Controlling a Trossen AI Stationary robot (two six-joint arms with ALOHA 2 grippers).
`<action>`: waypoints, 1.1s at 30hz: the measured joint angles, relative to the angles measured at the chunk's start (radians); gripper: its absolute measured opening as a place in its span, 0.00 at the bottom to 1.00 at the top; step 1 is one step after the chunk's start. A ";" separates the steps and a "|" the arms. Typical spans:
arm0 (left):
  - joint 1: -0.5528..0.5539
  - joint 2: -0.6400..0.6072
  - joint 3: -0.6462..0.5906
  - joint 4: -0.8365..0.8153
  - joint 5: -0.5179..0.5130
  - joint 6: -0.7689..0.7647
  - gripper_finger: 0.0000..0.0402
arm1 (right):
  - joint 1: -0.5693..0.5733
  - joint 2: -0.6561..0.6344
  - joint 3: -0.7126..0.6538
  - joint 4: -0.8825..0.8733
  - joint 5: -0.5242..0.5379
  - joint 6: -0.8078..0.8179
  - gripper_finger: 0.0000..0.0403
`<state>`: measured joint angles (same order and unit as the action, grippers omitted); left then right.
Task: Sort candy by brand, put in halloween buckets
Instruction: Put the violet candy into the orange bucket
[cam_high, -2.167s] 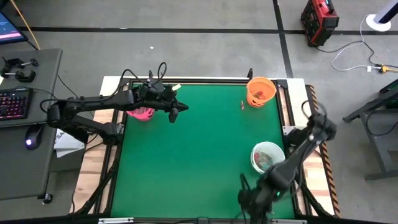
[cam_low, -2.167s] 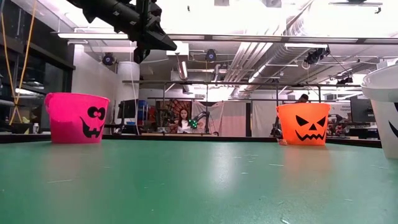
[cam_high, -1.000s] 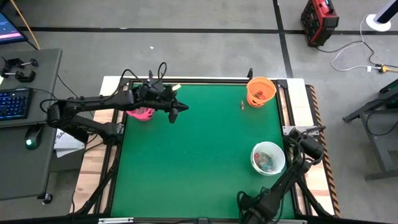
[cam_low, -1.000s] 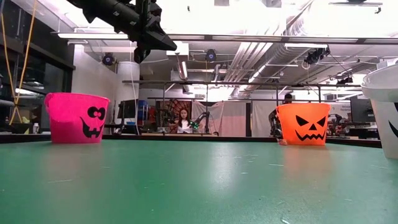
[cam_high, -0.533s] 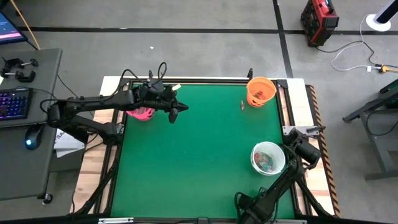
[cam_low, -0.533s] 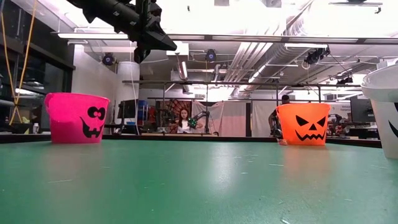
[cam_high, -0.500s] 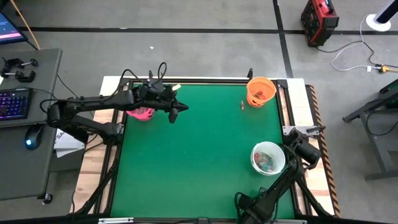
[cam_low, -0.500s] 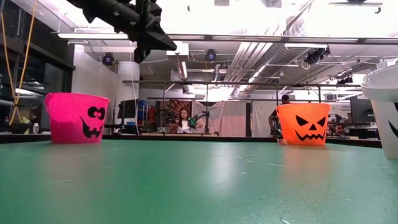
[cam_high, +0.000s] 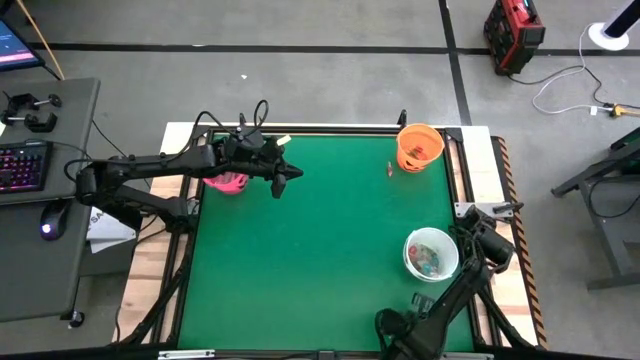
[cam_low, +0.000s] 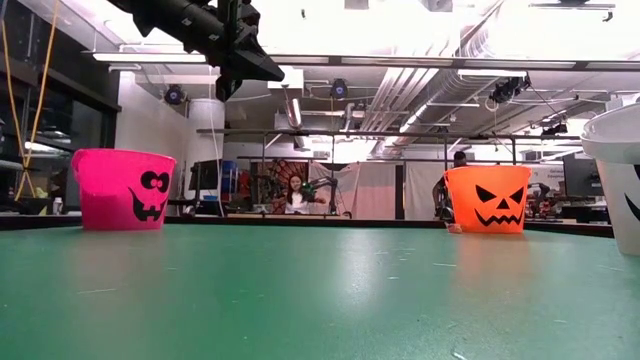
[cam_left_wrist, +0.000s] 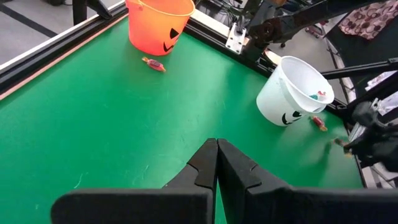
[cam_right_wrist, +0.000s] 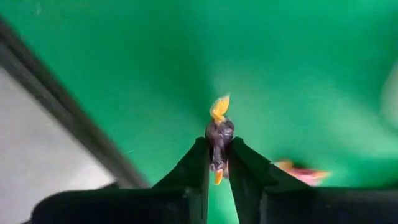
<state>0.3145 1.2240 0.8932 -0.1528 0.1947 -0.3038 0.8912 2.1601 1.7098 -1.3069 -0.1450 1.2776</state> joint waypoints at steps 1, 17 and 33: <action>0.000 0.000 0.000 0.000 0.000 0.000 0.00 | -0.002 0.000 0.028 -0.057 0.033 -0.021 0.09; 0.000 0.000 0.000 -0.001 0.000 0.001 0.00 | -0.054 -0.002 0.107 -0.067 0.285 -0.260 0.04; 0.000 0.000 0.000 -0.001 0.005 -0.006 0.00 | -0.137 -0.061 0.145 -0.267 0.661 -0.476 0.01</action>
<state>0.3145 1.2240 0.8932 -0.1536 0.1993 -0.3099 0.7546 2.0995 1.8546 -1.5742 0.5163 0.8012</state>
